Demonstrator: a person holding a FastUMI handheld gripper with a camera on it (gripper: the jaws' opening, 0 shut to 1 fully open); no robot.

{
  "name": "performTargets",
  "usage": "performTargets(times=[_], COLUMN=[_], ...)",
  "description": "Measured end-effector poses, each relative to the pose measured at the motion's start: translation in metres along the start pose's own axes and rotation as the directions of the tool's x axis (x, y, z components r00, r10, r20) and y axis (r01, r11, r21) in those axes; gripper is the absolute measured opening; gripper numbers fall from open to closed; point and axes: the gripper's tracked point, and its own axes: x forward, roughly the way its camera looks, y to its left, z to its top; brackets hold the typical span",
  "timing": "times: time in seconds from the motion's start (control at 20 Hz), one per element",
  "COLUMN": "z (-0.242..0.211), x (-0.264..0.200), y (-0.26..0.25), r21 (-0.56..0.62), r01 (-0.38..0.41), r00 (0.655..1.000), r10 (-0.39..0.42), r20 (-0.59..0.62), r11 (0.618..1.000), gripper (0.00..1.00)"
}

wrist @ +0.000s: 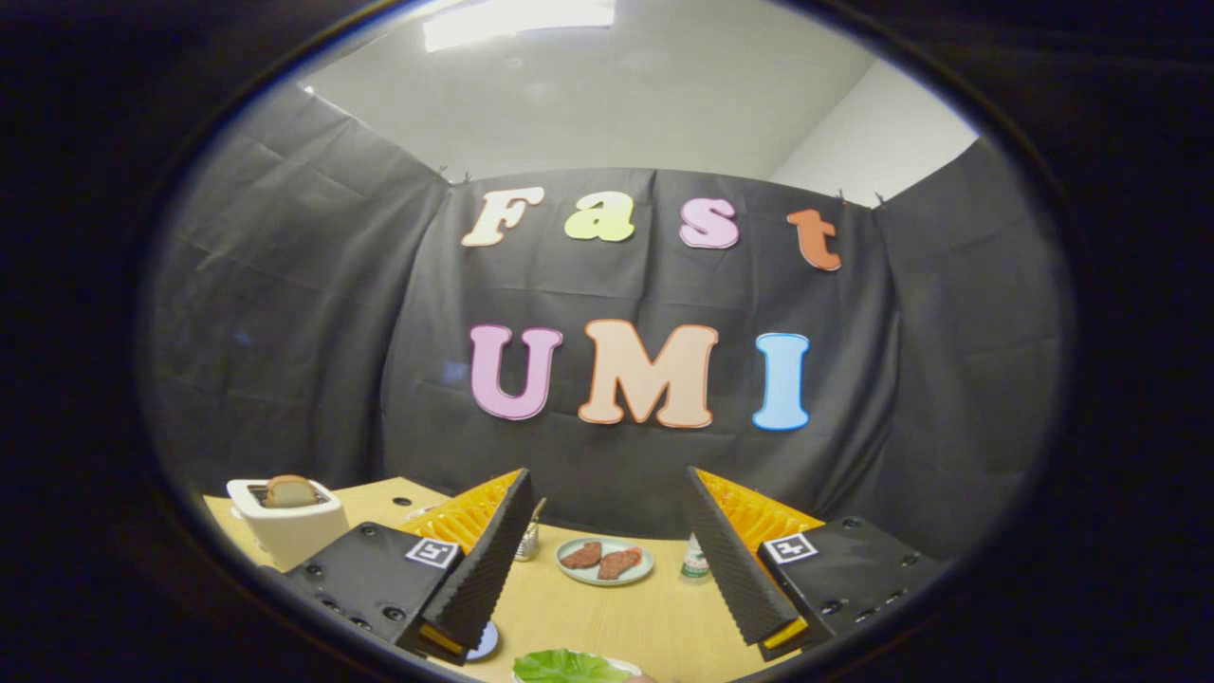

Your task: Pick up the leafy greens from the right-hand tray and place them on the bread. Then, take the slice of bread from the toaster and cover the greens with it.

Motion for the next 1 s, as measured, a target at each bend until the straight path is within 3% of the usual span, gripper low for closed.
performTargets(times=[0.3, 0.55, 0.7, 1.0], z=[-0.018, -0.054, -0.084, -0.148], x=[0.0, -0.002, -0.004, -0.012], y=[0.001, 0.009, 0.015, 0.022], r21=[-0.071, -0.111, -0.098, -0.08], r01=[-0.125, -0.273, -0.371, -0.552], r00=[0.991, 0.954, 0.908, 0.777], r10=[0.121, 0.254, 0.339, 0.478], r20=[-0.056, -0.158, -0.246, -0.409], r11=[0.99, 0.956, 0.923, 0.83], gripper=[1.0, 1.0, 1.0, 1.0])
